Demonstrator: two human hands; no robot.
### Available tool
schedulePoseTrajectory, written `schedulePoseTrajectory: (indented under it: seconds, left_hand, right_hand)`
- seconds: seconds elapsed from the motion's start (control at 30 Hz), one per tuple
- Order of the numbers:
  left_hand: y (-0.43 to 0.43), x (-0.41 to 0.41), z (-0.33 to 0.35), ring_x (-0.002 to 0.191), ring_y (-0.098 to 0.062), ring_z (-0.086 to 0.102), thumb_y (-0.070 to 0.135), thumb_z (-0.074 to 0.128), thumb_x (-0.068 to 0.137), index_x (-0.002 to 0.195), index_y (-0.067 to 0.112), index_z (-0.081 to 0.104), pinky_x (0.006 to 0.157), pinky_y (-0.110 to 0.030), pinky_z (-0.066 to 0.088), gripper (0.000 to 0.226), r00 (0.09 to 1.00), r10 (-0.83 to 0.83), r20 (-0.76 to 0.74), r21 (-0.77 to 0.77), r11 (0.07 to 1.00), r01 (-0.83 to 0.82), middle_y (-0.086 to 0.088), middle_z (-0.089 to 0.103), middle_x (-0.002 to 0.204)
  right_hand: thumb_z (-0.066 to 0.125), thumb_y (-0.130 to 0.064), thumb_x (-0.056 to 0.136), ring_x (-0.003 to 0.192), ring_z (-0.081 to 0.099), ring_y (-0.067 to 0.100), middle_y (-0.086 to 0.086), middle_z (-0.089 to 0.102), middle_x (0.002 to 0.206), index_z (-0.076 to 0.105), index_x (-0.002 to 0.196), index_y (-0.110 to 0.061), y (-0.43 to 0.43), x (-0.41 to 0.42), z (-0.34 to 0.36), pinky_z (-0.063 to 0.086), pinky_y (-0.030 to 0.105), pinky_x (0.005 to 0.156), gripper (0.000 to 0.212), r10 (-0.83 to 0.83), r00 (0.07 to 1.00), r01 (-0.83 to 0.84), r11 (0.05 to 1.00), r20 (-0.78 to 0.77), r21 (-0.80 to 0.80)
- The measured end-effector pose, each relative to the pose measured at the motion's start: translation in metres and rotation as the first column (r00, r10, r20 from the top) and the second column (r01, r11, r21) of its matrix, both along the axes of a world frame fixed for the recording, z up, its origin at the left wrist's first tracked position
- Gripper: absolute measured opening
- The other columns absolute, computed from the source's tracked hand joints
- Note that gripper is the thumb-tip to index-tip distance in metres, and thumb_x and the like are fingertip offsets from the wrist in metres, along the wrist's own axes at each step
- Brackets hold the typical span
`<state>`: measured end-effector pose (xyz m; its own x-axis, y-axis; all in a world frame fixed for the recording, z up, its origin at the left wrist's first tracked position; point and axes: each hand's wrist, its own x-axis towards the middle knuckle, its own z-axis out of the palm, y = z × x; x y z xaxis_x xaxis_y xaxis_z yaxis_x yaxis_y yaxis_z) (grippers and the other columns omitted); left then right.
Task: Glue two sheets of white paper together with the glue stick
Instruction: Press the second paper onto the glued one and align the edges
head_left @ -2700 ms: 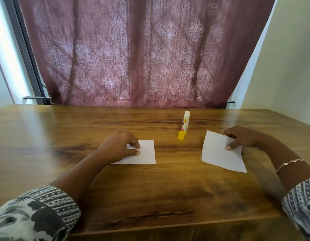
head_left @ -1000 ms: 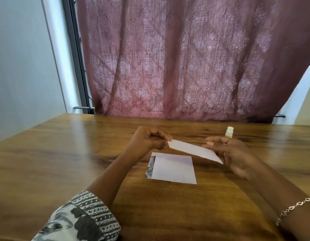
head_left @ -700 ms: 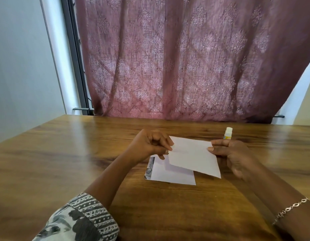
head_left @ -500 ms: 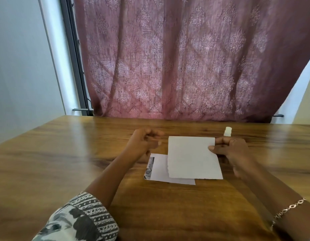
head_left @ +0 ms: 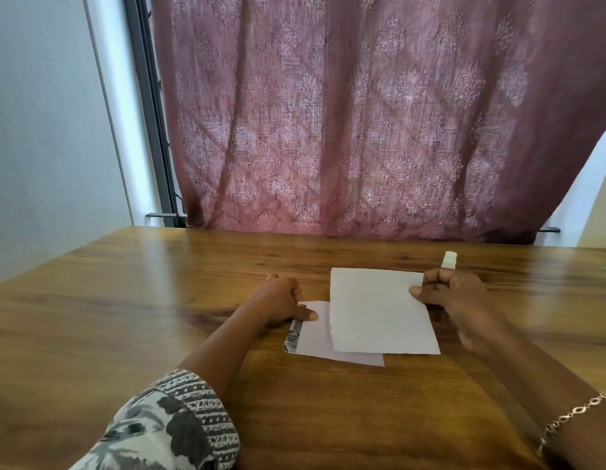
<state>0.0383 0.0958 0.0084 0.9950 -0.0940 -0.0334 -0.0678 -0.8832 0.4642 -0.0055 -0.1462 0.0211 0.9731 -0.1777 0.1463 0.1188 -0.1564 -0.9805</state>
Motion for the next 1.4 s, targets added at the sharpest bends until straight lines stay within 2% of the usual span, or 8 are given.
schedulePoseTrajectory:
  seconds: [0.2, 0.43, 0.57, 0.73, 0.93, 1.13, 1.23, 1.4]
  left_hand:
    - [-0.003, -0.003, 0.0, 0.081, -0.016, 0.044, 0.03, 0.073, 0.072, 0.087, 0.019, 0.047, 0.068, -0.026, 0.037, 0.032, 1.0, 0.025, 0.004, -0.117, 0.993, -0.024, 0.001, 0.051, 0.089]
    - [-0.003, -0.008, 0.0, 0.087, -0.018, 0.051, 0.013, 0.076, 0.068, 0.094, 0.014, 0.052, 0.074, -0.03, 0.044, 0.036, 0.987, 0.155, 0.031, -0.33, 0.934, -0.136, 0.001, 0.051, 0.087]
    - [0.0, -0.009, 0.001, 0.054, -0.017, 0.047, 0.005, 0.072, 0.073, 0.06, 0.009, 0.047, 0.048, -0.027, 0.04, 0.028, 0.985, 0.168, 0.044, -0.536, 0.836, -0.119, -0.005, 0.051, 0.06]
    - [0.001, -0.014, 0.006, 0.05, -0.015, 0.058, 0.001, 0.057, 0.084, 0.078, 0.003, 0.067, 0.042, -0.023, 0.047, 0.011, 0.974, 0.196, 0.112, -0.69, 0.721, -0.065, -0.009, 0.066, 0.07]
    - [0.002, -0.013, 0.01, 0.061, -0.018, 0.062, -0.004, 0.054, 0.085, 0.09, -0.001, 0.07, 0.053, -0.025, 0.048, 0.016, 0.961, 0.209, 0.184, -0.75, 0.662, 0.0, -0.014, 0.071, 0.082]
    - [0.002, -0.016, 0.011, 0.057, -0.005, 0.066, -0.006, 0.054, 0.084, 0.092, 0.002, 0.07, 0.051, -0.018, 0.052, 0.02, 0.963, 0.115, 0.244, -0.776, 0.619, 0.122, -0.008, 0.072, 0.086]
    - [0.0, -0.016, 0.012, 0.056, -0.004, 0.067, -0.006, 0.053, 0.084, 0.092, 0.002, 0.069, 0.05, -0.016, 0.052, 0.019, 0.968, 0.092, 0.233, -0.81, 0.57, 0.141, 0.0, 0.074, 0.078]
    - [0.001, -0.02, 0.014, 0.054, -0.007, 0.067, -0.007, 0.055, 0.083, 0.082, 0.007, 0.07, 0.047, -0.018, 0.054, 0.02, 0.971, 0.077, 0.224, -0.844, 0.515, 0.154, 0.007, 0.071, 0.057]
  right_hand:
    - [0.062, -0.003, 0.079, 0.086, 0.063, 0.027, 0.008, 0.069, 0.084, 0.061, 0.076, -0.009, 0.003, -0.002, 0.001, 0.049, 0.045, 0.084, 0.007, 0.01, 1.0, -0.01, 1.0, 0.0, 0.014]
    - [0.06, -0.005, 0.082, 0.071, 0.063, 0.02, 0.009, 0.069, 0.083, 0.063, 0.086, -0.004, 0.007, -0.004, -0.002, 0.051, 0.031, 0.058, 0.006, 0.079, 0.996, -0.073, 0.988, -0.042, 0.134]
    - [0.061, -0.004, 0.079, 0.065, 0.065, 0.016, 0.006, 0.071, 0.075, 0.064, 0.081, -0.007, 0.014, -0.004, -0.005, 0.054, 0.03, 0.058, 0.004, 0.127, 0.99, -0.112, 0.97, -0.055, 0.217]
    - [0.066, -0.004, 0.075, 0.061, 0.067, 0.018, 0.004, 0.073, 0.069, 0.065, 0.071, -0.011, 0.031, -0.003, -0.004, 0.053, 0.031, 0.057, 0.008, 0.103, 0.994, -0.095, 0.97, -0.023, 0.226]
    - [0.065, 0.002, 0.075, 0.054, 0.064, 0.012, -0.001, 0.068, 0.058, 0.061, 0.065, -0.01, 0.054, 0.008, 0.007, 0.052, 0.02, 0.044, 0.017, 0.054, 0.996, -0.07, 0.972, 0.075, 0.224]
    - [0.064, 0.005, 0.075, 0.062, 0.061, 0.014, 0.007, 0.062, 0.071, 0.06, 0.085, -0.005, 0.051, 0.009, 0.013, 0.052, 0.017, 0.049, 0.015, -0.002, 0.978, -0.042, 0.978, 0.206, 0.207]
    - [0.064, 0.006, 0.074, 0.054, 0.065, 0.006, 0.006, 0.065, 0.073, 0.059, 0.094, -0.005, 0.045, 0.007, 0.012, 0.054, 0.017, 0.048, 0.023, 0.004, 0.979, -0.056, 0.966, 0.205, 0.251]
    - [0.065, 0.002, 0.075, 0.061, 0.067, 0.009, 0.005, 0.069, 0.079, 0.063, 0.085, -0.011, 0.041, 0.008, 0.009, 0.055, 0.018, 0.051, 0.016, 0.011, 0.986, -0.055, 0.964, 0.169, 0.259]
